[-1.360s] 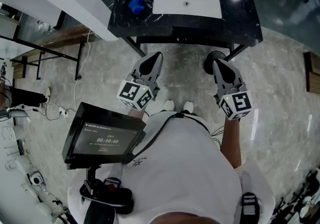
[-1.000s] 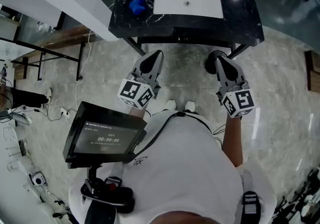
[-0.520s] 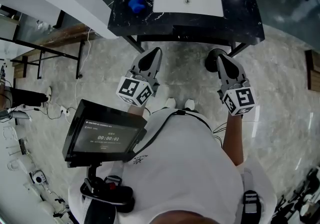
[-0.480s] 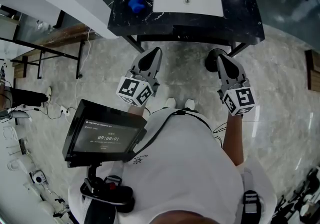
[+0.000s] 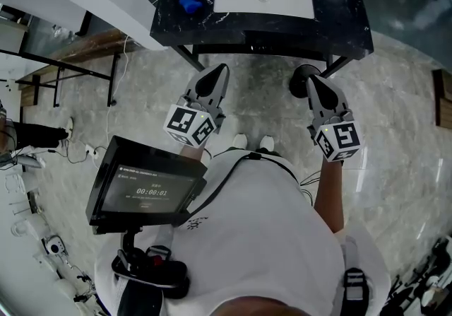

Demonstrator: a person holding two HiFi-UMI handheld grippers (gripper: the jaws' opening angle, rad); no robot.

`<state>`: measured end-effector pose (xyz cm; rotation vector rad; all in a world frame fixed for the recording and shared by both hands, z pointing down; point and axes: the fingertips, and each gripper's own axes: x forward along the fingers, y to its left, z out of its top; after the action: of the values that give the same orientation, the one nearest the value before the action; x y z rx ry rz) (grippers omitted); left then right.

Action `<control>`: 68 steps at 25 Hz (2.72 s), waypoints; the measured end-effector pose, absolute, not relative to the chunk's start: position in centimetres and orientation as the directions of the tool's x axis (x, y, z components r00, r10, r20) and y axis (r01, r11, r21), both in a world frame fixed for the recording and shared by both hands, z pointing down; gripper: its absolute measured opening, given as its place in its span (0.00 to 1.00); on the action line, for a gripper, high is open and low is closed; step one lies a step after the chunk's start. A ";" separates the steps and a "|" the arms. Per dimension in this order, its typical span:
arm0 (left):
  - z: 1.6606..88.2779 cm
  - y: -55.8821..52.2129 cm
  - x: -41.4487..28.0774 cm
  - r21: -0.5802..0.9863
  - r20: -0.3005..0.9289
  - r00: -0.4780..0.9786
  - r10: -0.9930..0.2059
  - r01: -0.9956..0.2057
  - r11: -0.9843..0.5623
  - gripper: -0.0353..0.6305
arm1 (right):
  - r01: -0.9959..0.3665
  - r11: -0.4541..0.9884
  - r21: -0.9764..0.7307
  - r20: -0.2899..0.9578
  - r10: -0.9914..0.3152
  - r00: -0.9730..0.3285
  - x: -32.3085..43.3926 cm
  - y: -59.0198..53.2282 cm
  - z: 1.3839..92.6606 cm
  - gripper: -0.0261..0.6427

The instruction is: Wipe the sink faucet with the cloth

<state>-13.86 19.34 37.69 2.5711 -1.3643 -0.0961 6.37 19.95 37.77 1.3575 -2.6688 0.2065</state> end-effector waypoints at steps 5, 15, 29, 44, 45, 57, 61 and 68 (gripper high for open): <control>37.5 19.8 -12.4 0.222 0.057 0.557 -0.829 -0.816 -0.533 0.03 | -0.801 0.594 -0.069 0.188 -0.781 -0.596 7.7 20.3 38.0 0.04; 37.7 20.7 -9.2 0.220 0.068 0.535 -0.842 -0.831 -0.510 0.03 | -0.771 0.632 -0.084 0.187 -0.750 -0.635 9.8 20.8 38.5 0.04; 38.3 18.4 -9.5 0.220 0.077 0.515 -0.854 -0.844 -0.489 0.03 | -0.753 0.652 -0.087 0.184 -0.733 -0.655 9.2 18.1 38.8 0.04; 38.1 4.1 -13.9 0.259 0.033 0.592 -0.805 -0.783 -0.565 0.03 | -0.808 0.588 -0.036 0.211 -0.786 -0.581 5.0 5.9 37.7 0.04; 38.0 3.1 -14.2 0.257 0.030 0.602 -0.798 -0.776 -0.576 0.03 | -0.815 0.579 -0.030 0.212 -0.793 -0.571 4.7 5.2 37.6 0.04; 38.9 -4.2 -16.9 0.264 0.027 0.636 -0.771 -0.749 -0.608 0.03 | -0.837 0.547 -0.011 0.214 -0.816 -0.537 2.2 -0.6 37.0 0.04; 40.5 -6.7 -16.9 0.281 0.058 0.619 -0.783 -0.763 -0.582 0.03 | -0.822 0.569 -0.024 0.219 -0.799 -0.559 2.4 -3.8 38.1 0.04; 40.7 -9.9 -16.3 0.271 0.081 0.577 -0.813 -0.798 -0.539 0.03 | -0.791 0.611 -0.041 0.209 -0.768 -0.605 2.4 -8.5 39.0 0.04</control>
<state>-16.30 -9.85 40.73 2.5326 -1.3267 -0.0791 2.41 -8.46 39.04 1.3006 -2.6638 0.1933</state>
